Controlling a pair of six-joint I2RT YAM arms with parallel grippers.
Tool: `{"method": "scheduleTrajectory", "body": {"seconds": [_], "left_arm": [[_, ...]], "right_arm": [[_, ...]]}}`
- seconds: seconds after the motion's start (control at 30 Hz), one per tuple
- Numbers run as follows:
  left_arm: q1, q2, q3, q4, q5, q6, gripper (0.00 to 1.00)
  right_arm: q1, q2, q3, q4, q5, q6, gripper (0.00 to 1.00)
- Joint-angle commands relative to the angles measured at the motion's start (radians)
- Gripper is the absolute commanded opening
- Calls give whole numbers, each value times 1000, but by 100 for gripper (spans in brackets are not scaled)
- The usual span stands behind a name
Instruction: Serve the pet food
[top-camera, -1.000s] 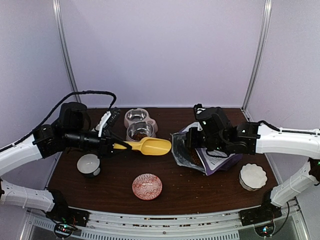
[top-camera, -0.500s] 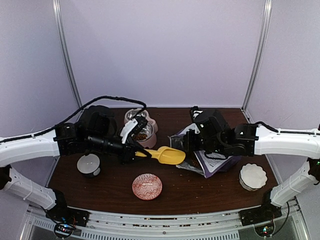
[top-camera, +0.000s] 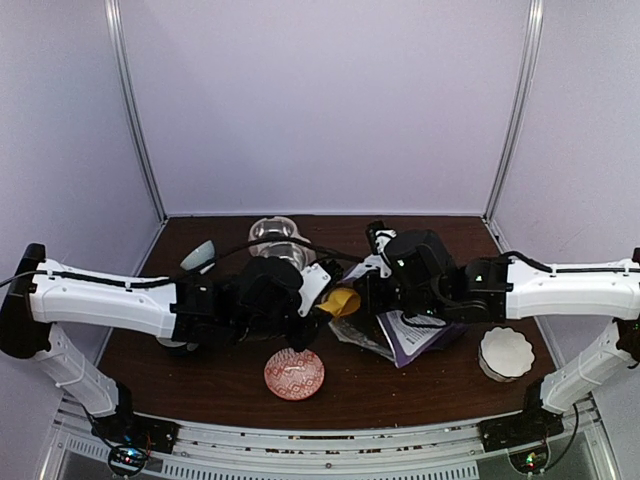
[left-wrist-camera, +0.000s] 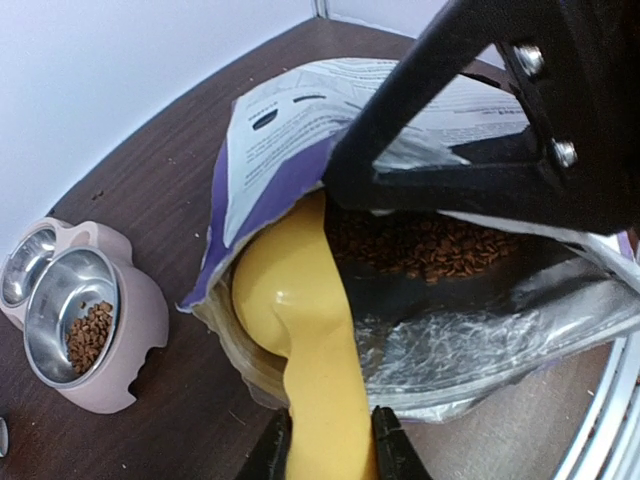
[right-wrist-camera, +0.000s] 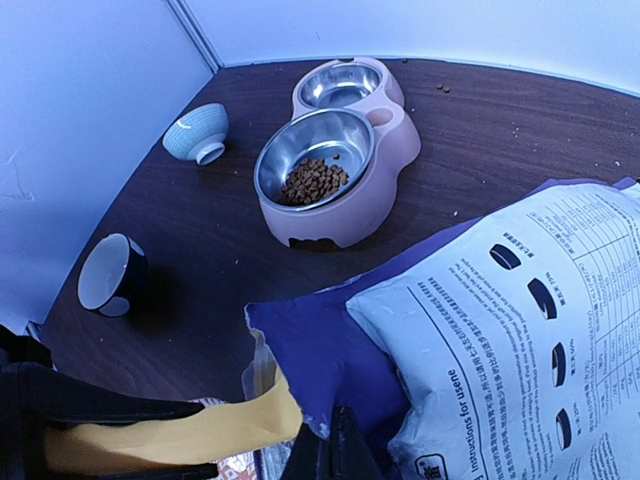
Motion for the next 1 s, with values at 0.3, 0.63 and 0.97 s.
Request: {"method": "scheduleTrajectory", "body": {"seconds": [0.3,0.63,0.97], "left_arm": [[11,235,64,285,-328,35,0],[11,362,122,407,-402,98,0],[13,379,67,535,-246,161,0]], "right_arm": [[5,-22,-32,174,-55,41,0],[-34,-37,-72,222,-98,78,0],[-111,-93,-97,190,-131,45,0]]}}
